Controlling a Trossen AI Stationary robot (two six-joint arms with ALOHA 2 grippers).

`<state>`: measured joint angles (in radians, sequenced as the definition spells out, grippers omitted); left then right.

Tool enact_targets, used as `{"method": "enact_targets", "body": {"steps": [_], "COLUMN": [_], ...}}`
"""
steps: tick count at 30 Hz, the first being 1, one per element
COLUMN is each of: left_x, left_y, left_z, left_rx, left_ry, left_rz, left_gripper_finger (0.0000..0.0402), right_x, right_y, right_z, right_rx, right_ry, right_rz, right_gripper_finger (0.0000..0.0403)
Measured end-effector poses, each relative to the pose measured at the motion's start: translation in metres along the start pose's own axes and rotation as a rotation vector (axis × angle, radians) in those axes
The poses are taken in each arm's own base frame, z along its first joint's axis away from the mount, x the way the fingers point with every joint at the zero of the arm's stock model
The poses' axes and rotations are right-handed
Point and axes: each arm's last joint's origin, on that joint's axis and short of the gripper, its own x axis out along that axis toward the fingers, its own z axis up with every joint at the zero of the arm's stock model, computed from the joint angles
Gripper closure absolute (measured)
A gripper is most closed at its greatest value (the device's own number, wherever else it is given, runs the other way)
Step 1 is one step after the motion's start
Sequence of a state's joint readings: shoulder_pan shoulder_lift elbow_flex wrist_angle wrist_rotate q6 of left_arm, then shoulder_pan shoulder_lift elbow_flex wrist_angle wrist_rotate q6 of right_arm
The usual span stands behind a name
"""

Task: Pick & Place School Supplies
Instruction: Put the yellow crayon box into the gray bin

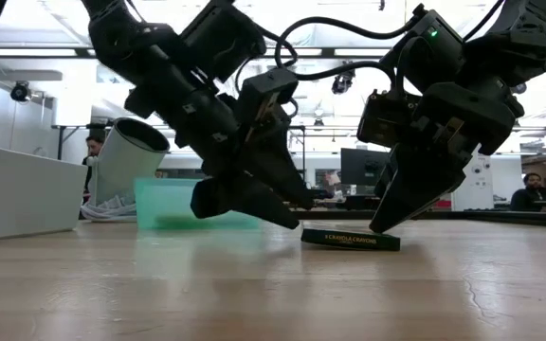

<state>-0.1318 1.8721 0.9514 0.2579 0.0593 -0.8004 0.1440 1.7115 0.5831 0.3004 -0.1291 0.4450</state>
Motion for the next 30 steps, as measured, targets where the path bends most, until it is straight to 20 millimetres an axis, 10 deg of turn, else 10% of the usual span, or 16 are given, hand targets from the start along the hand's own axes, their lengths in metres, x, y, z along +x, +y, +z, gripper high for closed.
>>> {"method": "enact_targets", "body": {"steps": [30], "left_x": [0.018], "left_y": [0.014], "left_z": [-0.009], "left_rx": [-0.193], "left_ry": [-0.064], "left_rz": [-0.05], "left_gripper_finger": [0.0241], "right_x": [0.0], "right_y": [0.0], "right_z": [0.0], "right_rx": [-0.003], "right_ry": [0.001], "right_rz": [-0.001], "right_gripper_finger": [0.0394]}}
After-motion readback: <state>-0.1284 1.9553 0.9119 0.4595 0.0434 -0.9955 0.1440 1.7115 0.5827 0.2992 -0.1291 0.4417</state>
